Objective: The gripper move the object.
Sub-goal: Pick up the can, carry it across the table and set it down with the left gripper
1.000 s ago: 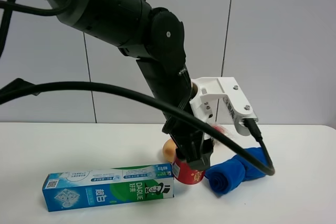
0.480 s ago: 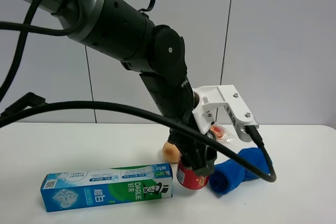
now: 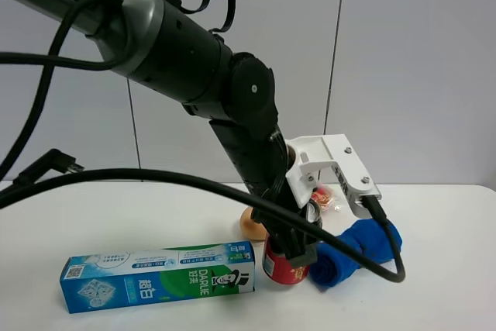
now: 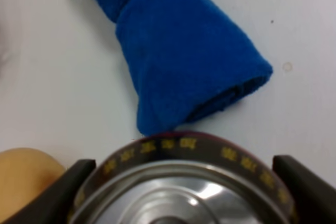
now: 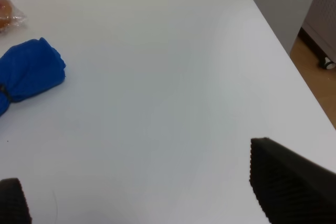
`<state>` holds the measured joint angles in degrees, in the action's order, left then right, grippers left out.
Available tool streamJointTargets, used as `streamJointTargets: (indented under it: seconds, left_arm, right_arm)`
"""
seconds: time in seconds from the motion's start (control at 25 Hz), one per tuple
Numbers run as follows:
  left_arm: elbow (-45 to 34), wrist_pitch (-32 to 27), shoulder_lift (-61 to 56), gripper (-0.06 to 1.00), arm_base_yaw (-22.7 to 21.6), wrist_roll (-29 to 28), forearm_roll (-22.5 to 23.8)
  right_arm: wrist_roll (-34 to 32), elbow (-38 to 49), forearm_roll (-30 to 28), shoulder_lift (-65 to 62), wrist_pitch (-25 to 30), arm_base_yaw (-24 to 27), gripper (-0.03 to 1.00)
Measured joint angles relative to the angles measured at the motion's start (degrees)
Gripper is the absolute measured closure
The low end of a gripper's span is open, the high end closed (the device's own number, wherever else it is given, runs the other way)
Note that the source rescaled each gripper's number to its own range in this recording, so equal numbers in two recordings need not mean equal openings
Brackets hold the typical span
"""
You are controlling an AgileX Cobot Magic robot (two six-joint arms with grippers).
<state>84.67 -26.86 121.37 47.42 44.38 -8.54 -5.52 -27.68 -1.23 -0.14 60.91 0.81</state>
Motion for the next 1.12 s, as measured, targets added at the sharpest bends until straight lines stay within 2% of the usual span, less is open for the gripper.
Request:
streamJointTargets:
  seconds: [1.12]
  left_arm:
    - [0.0, -0.1, 1.6, 0.92, 0.0, 0.2, -0.4]
  right_arm:
    - [0.0, 0.0, 0.0, 0.0, 0.0, 0.0, -0.03]
